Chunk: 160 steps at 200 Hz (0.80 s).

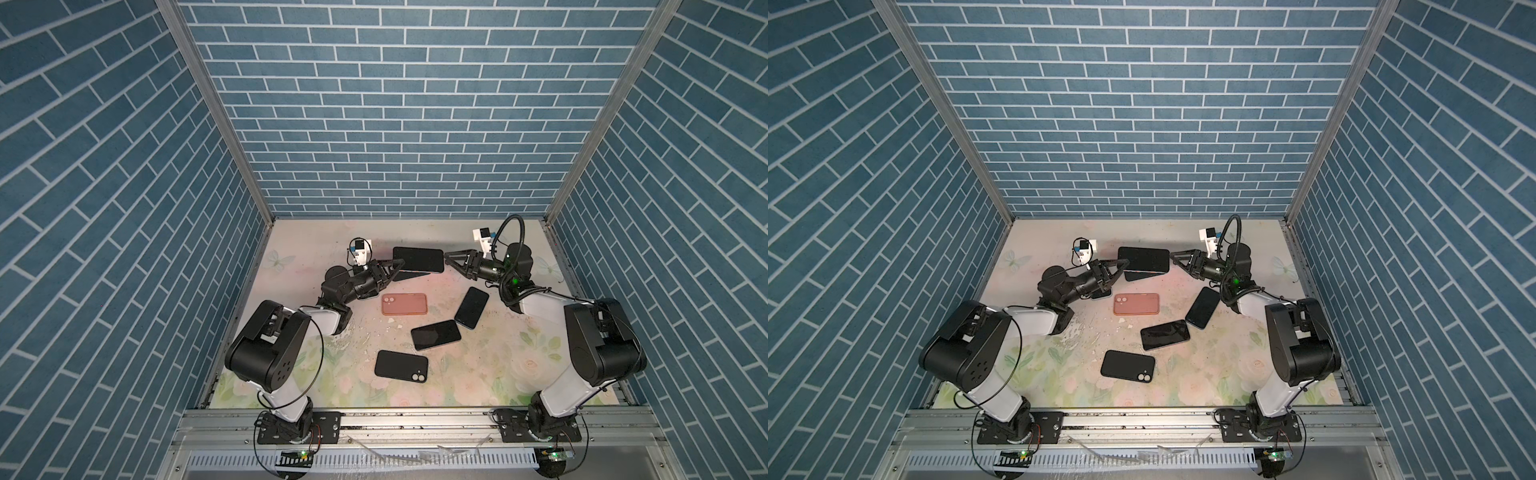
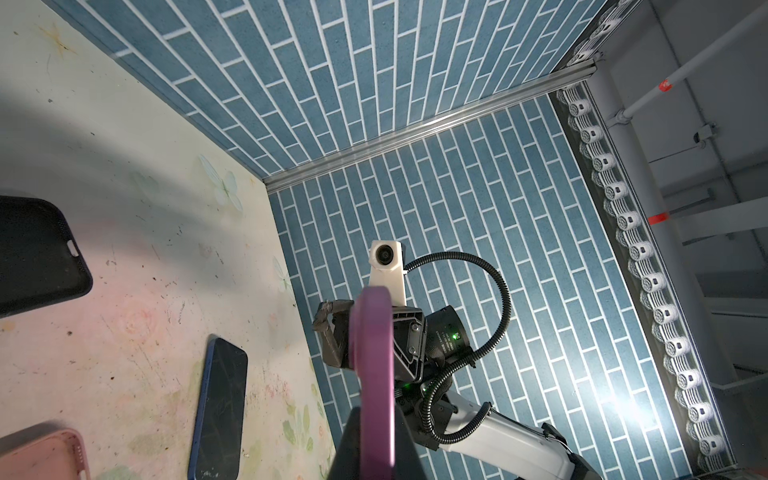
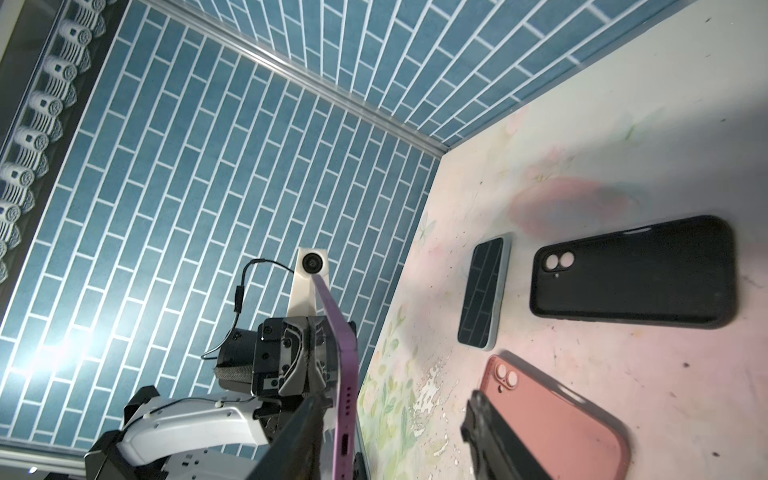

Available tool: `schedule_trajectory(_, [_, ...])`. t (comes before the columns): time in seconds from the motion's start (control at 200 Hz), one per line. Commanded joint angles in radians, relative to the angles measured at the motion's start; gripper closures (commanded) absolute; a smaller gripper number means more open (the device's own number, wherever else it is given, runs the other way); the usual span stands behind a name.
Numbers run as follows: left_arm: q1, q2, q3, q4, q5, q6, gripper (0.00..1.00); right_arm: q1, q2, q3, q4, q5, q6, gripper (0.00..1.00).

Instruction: Put the phone into the phone case

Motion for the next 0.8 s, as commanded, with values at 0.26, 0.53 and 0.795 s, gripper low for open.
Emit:
schedule_trajectory(0.26, [-0.018,0.008,0.034,0.054,0.005,0.002,1.00,0.057,0.011,0.034,0.175,-0.074,0.079,0.58])
schedule_trajectory(0.53, [-0.020,0.006,0.022,0.050,0.016,-0.005,1.00,0.057,0.029,0.049,0.180,-0.073,0.086,0.86])
schedule_trajectory(0.795, [-0.004,-0.042,-0.005,-0.047,-0.008,0.076,0.66,0.057,-0.010,0.046,0.042,-0.070,0.019,1.00])
